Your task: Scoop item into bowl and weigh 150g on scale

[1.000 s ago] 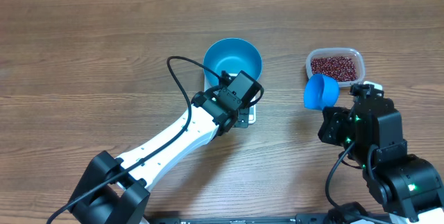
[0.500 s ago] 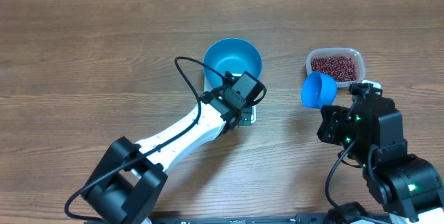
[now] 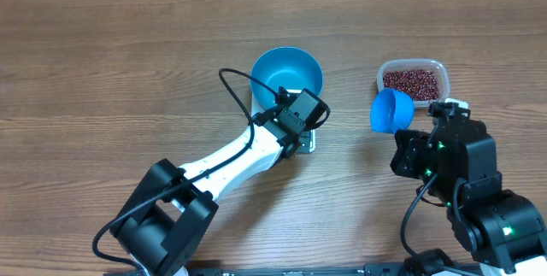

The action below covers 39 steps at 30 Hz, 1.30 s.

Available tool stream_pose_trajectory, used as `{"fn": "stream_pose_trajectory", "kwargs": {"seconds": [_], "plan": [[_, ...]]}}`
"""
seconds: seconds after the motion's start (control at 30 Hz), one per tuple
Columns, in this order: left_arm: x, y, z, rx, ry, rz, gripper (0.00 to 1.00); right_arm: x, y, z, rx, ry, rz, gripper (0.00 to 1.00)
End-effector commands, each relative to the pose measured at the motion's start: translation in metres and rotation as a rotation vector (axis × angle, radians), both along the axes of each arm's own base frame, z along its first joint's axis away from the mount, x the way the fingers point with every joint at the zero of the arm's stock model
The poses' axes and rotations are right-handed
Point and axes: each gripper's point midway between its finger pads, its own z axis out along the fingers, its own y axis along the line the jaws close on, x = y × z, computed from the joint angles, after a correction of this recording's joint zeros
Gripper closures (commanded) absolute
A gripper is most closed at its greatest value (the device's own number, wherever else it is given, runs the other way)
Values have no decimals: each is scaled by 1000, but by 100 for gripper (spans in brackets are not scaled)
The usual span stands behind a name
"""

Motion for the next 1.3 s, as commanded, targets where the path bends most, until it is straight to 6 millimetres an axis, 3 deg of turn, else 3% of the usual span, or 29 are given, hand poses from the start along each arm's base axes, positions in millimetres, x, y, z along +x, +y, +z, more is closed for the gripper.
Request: {"fn": "stream_pose_trajectory", "kwargs": {"seconds": [0.0,0.23,0.47,1.27], "plan": [[2,2,-4,25,-14,-5,96,4,0,18,10,-52,3,96],[2,2,-4,26,-16,-5,96,4,1,18,10,-54,3,96],[1,3,-20,46,11,-5,96,4,1,18,10,-54,3,96],[3,1,-26,44,8,-2,96,4,0,18,10,-53,3,96]]}}
